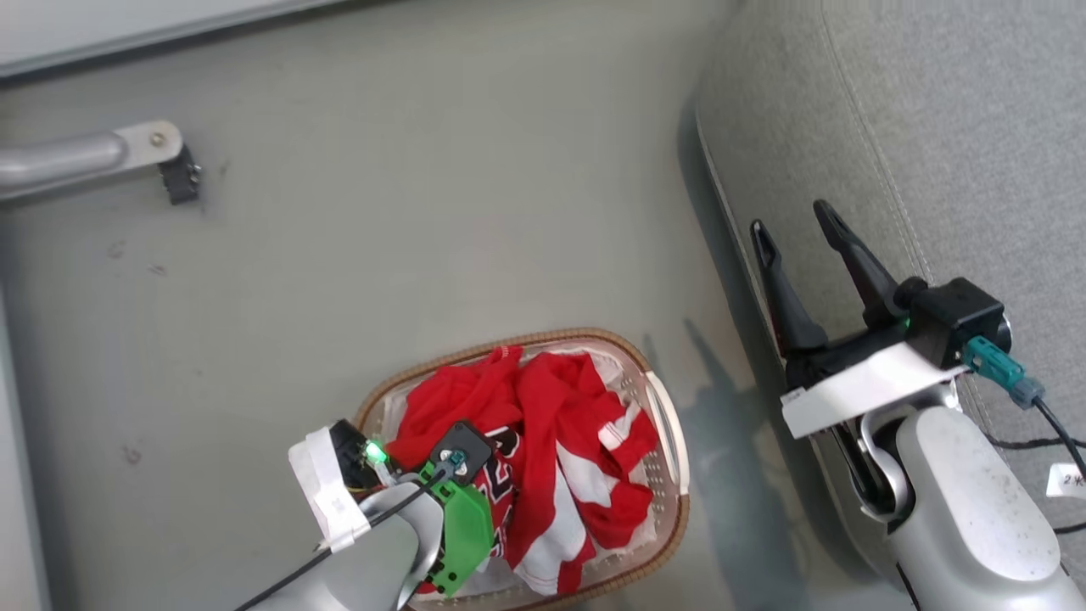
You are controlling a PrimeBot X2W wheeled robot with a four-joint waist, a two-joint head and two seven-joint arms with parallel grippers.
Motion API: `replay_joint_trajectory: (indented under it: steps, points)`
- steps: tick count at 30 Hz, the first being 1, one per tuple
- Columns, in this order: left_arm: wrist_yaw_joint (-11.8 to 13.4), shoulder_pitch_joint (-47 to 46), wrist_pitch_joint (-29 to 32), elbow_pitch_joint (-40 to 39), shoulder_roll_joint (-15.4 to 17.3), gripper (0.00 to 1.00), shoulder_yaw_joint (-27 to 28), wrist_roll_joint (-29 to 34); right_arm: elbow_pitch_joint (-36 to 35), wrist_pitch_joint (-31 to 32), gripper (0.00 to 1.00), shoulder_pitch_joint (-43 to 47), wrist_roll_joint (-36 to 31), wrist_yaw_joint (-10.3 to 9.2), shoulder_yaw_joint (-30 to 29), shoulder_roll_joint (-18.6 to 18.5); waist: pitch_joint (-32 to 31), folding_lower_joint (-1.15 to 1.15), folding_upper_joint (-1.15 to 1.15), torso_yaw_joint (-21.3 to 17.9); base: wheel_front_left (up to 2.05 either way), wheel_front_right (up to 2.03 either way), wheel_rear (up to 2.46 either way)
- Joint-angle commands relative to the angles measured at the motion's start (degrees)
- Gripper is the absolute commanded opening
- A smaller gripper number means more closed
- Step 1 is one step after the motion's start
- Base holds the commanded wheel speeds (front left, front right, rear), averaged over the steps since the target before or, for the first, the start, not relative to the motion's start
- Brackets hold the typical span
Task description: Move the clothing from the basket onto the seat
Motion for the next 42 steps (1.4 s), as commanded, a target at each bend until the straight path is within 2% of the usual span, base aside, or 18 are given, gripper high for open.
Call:
replay_joint_trajectory:
  steps: [1,10,20,33,42]
  points:
    - [0.6,1.3,-0.5,-1.4,0.0,0.00,-0.1,-1.6,0.4,-0.3,1.00,1.6,0.1,-0.04,-0.3,-0.5,-5.7,0.00,0.00,3.8,0.00,0.00,0.00]
    - [3.7,3.9,-1.7,-9.4,0.1,0.00,1.2,-8.1,1.3,-0.3,1.00,5.9,0.0,-0.04,-1.1,-1.0,-11.8,0.00,0.00,6.0,0.00,0.00,0.00]
    - [6.4,5.2,-1.8,-21.7,0.1,0.00,7.8,-7.1,1.7,-0.3,1.00,8.9,0.2,-0.04,-1.4,-0.8,-15.6,0.00,0.00,7.3,0.00,0.00,0.00]
    - [5.4,8.8,-1.7,-33.5,0.1,0.00,19.7,-7.1,2.6,-0.3,1.00,12.0,0.5,-0.04,-0.1,-0.3,-20.2,0.00,0.00,6.5,0.00,0.00,0.00]
    - [4.4,10.3,-1.7,-38.7,0.1,0.00,22.7,-10.6,3.6,-0.3,1.00,14.5,0.8,-0.04,0.8,-0.6,-22.3,0.00,0.00,6.2,0.00,0.00,0.00]
